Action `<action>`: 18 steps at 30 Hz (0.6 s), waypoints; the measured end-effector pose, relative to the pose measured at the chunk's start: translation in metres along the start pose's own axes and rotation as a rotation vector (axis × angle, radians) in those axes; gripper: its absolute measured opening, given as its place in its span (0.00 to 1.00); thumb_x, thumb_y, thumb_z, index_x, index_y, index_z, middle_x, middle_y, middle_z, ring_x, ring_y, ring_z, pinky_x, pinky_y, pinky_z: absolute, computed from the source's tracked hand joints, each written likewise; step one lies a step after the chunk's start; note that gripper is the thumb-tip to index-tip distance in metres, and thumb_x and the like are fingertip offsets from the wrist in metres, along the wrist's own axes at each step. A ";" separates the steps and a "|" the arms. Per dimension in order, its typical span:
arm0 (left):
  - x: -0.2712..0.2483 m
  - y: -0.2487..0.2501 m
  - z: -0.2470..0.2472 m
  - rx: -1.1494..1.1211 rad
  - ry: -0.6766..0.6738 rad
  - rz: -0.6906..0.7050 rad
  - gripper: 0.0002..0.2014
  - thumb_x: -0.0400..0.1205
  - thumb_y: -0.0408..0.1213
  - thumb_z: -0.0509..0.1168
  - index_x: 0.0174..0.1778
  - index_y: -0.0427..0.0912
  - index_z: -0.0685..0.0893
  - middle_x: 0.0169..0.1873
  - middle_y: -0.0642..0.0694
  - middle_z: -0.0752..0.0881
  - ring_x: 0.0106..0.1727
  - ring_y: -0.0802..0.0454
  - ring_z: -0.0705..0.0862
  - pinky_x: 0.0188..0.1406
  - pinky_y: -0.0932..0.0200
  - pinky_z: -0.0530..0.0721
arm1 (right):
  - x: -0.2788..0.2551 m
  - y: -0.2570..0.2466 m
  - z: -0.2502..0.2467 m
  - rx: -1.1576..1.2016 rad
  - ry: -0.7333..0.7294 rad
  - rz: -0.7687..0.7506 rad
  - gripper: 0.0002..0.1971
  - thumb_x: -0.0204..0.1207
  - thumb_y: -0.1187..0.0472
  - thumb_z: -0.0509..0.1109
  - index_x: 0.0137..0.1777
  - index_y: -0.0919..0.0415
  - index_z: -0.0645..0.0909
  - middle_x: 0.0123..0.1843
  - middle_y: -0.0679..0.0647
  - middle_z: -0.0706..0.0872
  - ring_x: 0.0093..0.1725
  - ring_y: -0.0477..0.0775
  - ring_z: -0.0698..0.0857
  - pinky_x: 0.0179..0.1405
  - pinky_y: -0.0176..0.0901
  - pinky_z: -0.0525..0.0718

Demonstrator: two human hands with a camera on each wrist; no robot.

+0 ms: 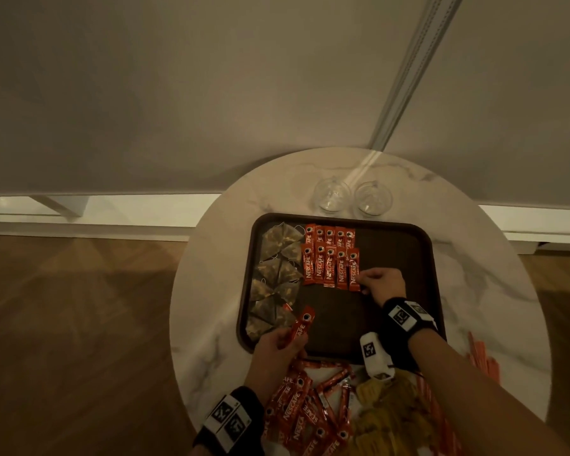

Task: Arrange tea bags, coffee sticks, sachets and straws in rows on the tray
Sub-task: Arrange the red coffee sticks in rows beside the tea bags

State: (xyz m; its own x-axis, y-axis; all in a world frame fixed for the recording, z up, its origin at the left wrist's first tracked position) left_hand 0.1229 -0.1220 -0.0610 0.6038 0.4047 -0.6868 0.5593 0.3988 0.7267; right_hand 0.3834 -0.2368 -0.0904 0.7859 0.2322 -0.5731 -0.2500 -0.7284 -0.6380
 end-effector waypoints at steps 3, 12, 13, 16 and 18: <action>0.003 -0.001 0.004 0.014 -0.013 -0.009 0.10 0.83 0.42 0.67 0.50 0.39 0.86 0.35 0.46 0.88 0.32 0.53 0.86 0.38 0.58 0.86 | 0.000 -0.002 0.000 -0.017 0.004 0.001 0.02 0.75 0.62 0.76 0.47 0.59 0.88 0.42 0.49 0.87 0.38 0.49 0.85 0.33 0.35 0.79; 0.011 0.019 0.025 -0.126 -0.081 -0.052 0.09 0.88 0.37 0.57 0.54 0.39 0.81 0.39 0.42 0.87 0.34 0.51 0.85 0.34 0.56 0.84 | -0.011 -0.011 -0.011 -0.052 0.025 -0.035 0.08 0.78 0.54 0.73 0.46 0.58 0.86 0.41 0.54 0.88 0.37 0.47 0.83 0.39 0.38 0.81; 0.013 0.023 0.027 -0.135 -0.082 -0.051 0.09 0.89 0.38 0.55 0.55 0.41 0.81 0.41 0.42 0.87 0.36 0.50 0.85 0.35 0.55 0.84 | -0.019 -0.013 -0.013 -0.030 0.023 -0.054 0.07 0.80 0.54 0.71 0.45 0.56 0.85 0.43 0.55 0.88 0.38 0.47 0.83 0.40 0.39 0.81; 0.023 0.028 0.032 -0.102 -0.060 -0.036 0.09 0.89 0.40 0.56 0.58 0.45 0.80 0.43 0.41 0.88 0.38 0.50 0.86 0.35 0.56 0.86 | -0.057 -0.015 0.003 0.092 -0.139 -0.081 0.08 0.82 0.57 0.68 0.45 0.57 0.87 0.39 0.54 0.87 0.33 0.46 0.81 0.37 0.35 0.79; 0.028 0.032 0.033 -0.081 -0.045 0.000 0.09 0.88 0.41 0.58 0.57 0.44 0.81 0.44 0.41 0.88 0.37 0.50 0.87 0.35 0.55 0.88 | -0.085 -0.016 0.025 0.147 -0.288 -0.103 0.09 0.81 0.58 0.69 0.46 0.61 0.89 0.37 0.54 0.88 0.31 0.45 0.81 0.37 0.34 0.81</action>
State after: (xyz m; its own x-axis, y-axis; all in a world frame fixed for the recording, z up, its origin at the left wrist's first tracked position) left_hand 0.1769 -0.1253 -0.0565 0.6292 0.3681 -0.6845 0.5129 0.4651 0.7215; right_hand 0.3062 -0.2287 -0.0440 0.6246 0.4878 -0.6099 -0.2730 -0.5953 -0.7557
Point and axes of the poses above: each hand's wrist, its own x-axis towards the middle knuckle, its own z-axis out of the palm, y = z × x, the point moved 8 cm from there along x, towards the middle knuckle
